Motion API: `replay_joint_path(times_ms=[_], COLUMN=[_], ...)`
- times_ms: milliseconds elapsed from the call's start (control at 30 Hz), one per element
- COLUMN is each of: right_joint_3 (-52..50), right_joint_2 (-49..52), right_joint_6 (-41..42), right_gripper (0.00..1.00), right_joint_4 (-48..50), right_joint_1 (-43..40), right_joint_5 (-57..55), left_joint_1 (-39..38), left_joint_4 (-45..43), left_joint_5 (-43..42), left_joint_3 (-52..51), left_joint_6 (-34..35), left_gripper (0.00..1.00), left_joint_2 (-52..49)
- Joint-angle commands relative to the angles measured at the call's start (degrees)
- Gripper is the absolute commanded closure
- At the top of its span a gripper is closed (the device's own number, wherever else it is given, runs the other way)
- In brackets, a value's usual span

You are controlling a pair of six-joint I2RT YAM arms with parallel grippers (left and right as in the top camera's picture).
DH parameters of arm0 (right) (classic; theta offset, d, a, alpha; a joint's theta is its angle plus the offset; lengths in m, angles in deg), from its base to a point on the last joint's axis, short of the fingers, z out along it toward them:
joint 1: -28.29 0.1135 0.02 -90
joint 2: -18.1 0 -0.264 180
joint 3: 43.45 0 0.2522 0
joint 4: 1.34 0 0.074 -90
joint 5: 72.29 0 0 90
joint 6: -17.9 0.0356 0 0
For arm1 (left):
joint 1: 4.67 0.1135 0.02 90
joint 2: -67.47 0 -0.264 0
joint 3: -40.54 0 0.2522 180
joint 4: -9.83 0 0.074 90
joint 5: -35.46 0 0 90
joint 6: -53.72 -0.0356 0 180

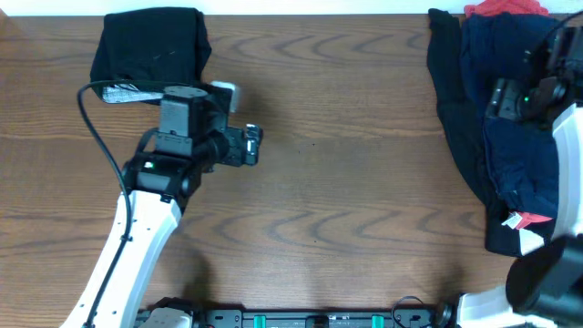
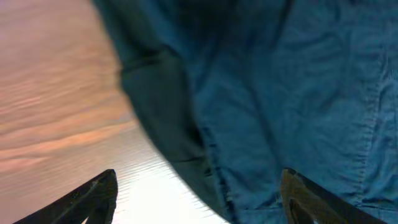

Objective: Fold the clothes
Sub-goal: 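Reach the right gripper into the clothes pile and grasp the navy shorts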

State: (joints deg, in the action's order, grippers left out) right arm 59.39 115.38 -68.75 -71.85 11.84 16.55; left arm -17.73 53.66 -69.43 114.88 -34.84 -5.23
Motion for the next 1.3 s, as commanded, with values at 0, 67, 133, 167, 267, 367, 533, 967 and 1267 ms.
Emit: replay_joint_path(times_ms=[0,67,133,167,267,367,533,967,1267], right_joint_3=[0.04,0.04,0.04,0.04,0.04,0.04,0.04,5.79,13.66], right_joint_2=[4.74,7.58,10.34,11.61,14.45,17.00,19.41,12.61,1.14], right_joint_6=[0.37,-1.11,-2.73,-3.30,-6.54,-7.32,-8.20,-8.61,-8.57], right_gripper=[0.18,0.19,0.19,0.19,0.19,0.30,0.99,0.99,0.99], right_joint_4=[0.17,0.42,1.36,1.90,2.84,3.65,3.87,1.31,-4.15], right_joint_1=[-1.86,-2.91,-4.04,-4.66,-6.38,-7.85,-8.83,-6.73,7.08], right_joint_5=[-1.90,-1.88,-1.60,-1.29,1.25,2.45,4.96,28.94,25.59], left_joint_1=[-1.44,-1.79,-1.81,-1.81,-1.81,-1.81,-1.81,-1.75,-1.75], left_joint_4=[-0.57,-0.63,-0.61,-0.61,-0.61,-0.70,-0.79,-3.37,-3.61], left_joint_5=[2.19,2.19,2.14,2.16,2.14,2.14,2.14,3.19,4.02], left_joint_3=[0.83,0.83,0.79,0.79,0.79,0.79,0.79,0.81,0.85], left_joint_6=[-0.74,-0.76,-0.76,-0.76,-0.76,-0.76,-0.79,-0.79,-0.74], left_gripper=[0.07,0.07,0.07,0.07,0.07,0.07,0.07,0.07,0.07], left_joint_2=[-0.39,-0.39,-0.50,-0.66,-1.16,-1.79,-2.38,-2.08,3.74])
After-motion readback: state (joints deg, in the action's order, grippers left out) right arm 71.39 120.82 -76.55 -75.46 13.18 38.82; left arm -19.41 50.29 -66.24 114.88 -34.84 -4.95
